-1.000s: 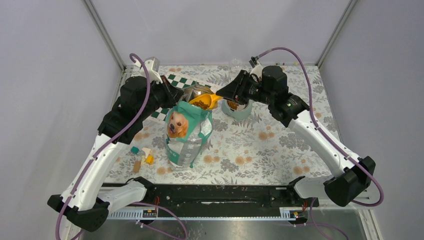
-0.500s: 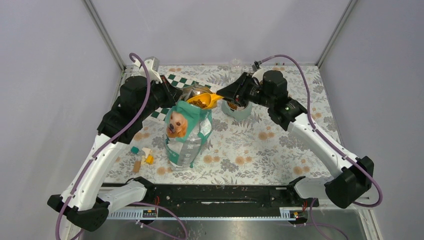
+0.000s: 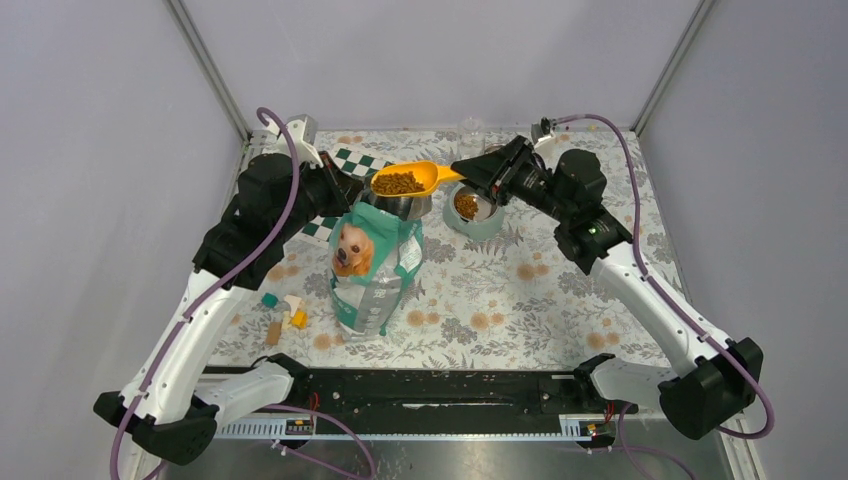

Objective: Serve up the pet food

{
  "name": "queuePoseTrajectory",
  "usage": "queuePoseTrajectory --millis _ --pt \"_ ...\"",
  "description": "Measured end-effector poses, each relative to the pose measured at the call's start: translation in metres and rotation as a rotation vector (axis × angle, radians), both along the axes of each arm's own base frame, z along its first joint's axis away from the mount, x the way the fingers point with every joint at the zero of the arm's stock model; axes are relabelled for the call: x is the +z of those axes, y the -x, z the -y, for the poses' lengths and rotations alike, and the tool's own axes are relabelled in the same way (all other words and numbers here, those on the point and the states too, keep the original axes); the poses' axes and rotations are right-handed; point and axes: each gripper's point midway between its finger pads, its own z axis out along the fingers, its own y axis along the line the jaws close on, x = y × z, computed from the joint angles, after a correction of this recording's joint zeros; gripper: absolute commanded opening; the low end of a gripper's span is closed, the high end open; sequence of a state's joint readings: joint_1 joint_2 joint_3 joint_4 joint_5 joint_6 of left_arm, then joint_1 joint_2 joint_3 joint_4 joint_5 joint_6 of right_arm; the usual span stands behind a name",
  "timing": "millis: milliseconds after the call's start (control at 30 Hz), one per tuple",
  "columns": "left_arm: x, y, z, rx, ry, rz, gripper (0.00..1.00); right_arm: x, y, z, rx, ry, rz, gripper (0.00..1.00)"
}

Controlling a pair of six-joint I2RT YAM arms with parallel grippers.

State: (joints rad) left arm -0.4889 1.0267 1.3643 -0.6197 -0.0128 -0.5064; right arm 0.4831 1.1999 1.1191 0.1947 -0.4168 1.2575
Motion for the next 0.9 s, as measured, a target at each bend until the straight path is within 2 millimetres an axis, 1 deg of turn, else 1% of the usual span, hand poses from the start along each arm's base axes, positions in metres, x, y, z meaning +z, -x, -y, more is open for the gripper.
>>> queuePoseTrajectory --millis 233,500,700,833,900 --pt "0.000 0.000 -0.001 0.003 0.000 0.003 0.00 -0.012 0.001 0.005 -0.002 -0.015 -0.027 0.00" --pt "0.000 -0.001 -0.001 0.005 -0.012 -0.005 0.00 -0.006 -0.004 0.019 -0.022 -0.039 -0.019 0.00" --pt "0.000 -0.002 -0.002 0.011 -0.011 -0.006 0.00 0.008 -0.001 0.043 -0.051 -0.078 0.012 0.00" --pt "0.000 -0.002 -0.002 0.013 -0.007 -0.009 0.00 0.008 0.000 0.064 -0.087 -0.111 0.012 0.00" --pt "0.000 -0.002 -0.002 0.013 -0.008 -0.009 0.00 0.007 -0.003 0.072 -0.100 -0.127 0.009 0.00"
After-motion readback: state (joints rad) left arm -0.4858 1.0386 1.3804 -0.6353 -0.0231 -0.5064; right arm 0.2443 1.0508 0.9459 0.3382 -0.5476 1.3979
